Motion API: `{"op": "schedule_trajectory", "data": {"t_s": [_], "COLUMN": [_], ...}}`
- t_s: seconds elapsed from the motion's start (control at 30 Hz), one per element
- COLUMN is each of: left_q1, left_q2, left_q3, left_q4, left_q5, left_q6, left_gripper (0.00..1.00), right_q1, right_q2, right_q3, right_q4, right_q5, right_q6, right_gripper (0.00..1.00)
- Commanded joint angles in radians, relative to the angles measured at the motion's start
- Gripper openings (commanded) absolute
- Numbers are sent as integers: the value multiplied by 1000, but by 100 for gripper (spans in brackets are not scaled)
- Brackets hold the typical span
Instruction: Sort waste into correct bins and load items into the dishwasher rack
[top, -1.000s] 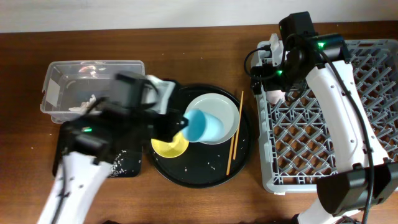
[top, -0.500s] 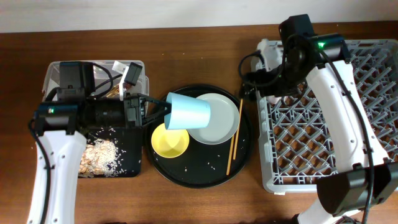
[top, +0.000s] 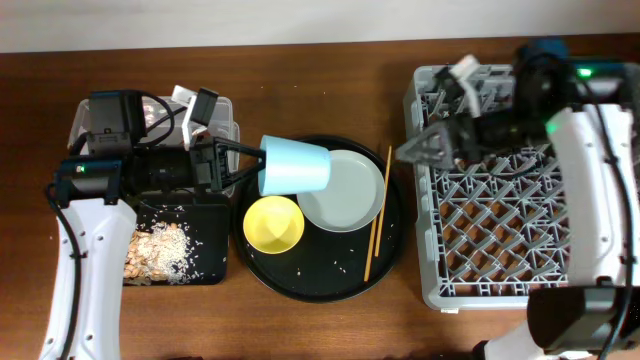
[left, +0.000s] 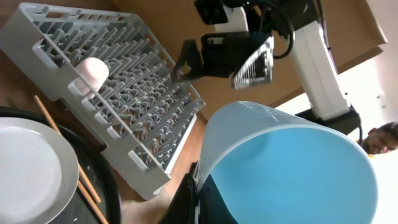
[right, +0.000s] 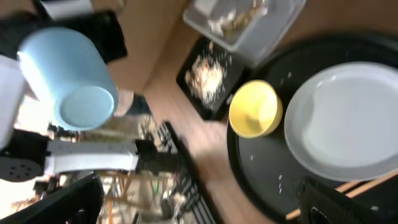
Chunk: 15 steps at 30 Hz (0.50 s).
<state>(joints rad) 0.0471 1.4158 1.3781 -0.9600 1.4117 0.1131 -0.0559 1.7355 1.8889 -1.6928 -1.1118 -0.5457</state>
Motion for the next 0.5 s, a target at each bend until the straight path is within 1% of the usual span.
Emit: {"op": "schedule_trajectory", "data": {"t_s": [0.0,0.13,0.23,0.33,0.47], "left_q1": [-4,-5,-5,-6,-52], "left_q2": [-2,-2,-2,-2,-3], "left_q3": [6,6,6,6,6], "left_q4": [6,15,18,16,17], "left_q5": [78,79,105,163,163], "left_q6": [20,20,20,19,19], "left_gripper": [0,0,0,0,0], "right_q1": [-16,19,67,109,136], "right_q2": [-47,-85,-145,-208,-278], "right_q3": [19,19,19,19,19], "right_q4": [-6,-6,-6,-6,-6], "right_q5": [-96,-138,-157,-155,-105], "right_q6": [-50,-83,-99,-105,-106], "right_gripper": [98,98,98,98,98]}}
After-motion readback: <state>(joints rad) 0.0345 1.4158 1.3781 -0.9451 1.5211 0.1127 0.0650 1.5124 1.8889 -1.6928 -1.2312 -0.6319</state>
